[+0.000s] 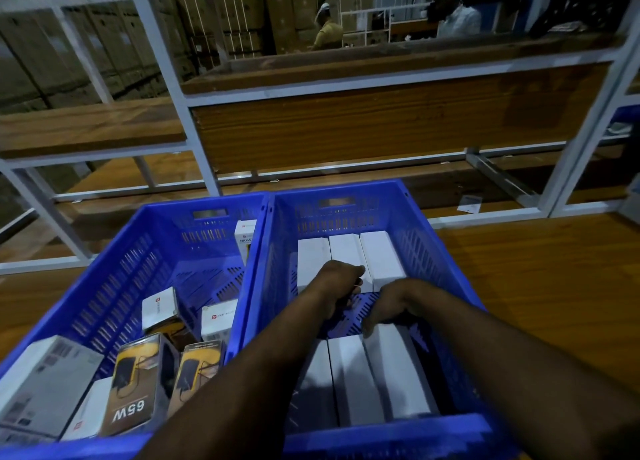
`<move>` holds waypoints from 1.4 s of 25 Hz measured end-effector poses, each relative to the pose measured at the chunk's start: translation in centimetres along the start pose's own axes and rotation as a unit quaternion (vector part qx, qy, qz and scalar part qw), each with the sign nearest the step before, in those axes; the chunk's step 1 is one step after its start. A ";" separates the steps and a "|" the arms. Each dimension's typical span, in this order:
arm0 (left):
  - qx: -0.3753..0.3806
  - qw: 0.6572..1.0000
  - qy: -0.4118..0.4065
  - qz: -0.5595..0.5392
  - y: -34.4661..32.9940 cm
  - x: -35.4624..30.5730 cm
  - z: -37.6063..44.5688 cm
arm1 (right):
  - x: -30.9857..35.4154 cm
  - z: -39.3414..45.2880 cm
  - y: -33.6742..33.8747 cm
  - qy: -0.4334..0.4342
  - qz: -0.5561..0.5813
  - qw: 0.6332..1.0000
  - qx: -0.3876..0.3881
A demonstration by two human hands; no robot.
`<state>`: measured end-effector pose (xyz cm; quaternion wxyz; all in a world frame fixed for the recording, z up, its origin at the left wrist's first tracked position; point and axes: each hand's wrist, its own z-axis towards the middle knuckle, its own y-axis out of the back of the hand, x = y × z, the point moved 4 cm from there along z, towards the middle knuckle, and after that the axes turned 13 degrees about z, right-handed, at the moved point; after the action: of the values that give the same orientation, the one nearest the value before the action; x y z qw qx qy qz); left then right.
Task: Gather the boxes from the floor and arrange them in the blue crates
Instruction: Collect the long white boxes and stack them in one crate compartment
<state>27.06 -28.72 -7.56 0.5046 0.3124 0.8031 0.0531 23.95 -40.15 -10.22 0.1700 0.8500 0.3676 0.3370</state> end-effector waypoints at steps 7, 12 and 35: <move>0.079 0.993 0.004 -0.084 -1.2 -0.2 -0.4 | 0.4 -0.8 5.5 0.100 0.298 0.933 -0.173; 0.102 0.992 -0.060 -0.041 -2.0 -0.3 0.4 | 0.9 -1.2 6.9 0.148 0.401 0.867 -0.255; -0.049 0.944 0.053 -0.322 1.0 0.1 2.5 | 2.8 -2.1 5.1 0.215 0.517 0.825 -0.076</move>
<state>29.57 -28.43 -8.47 0.4663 0.0085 0.8828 -0.0563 26.45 -41.40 -4.70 -0.0484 0.8061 -0.1248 0.5764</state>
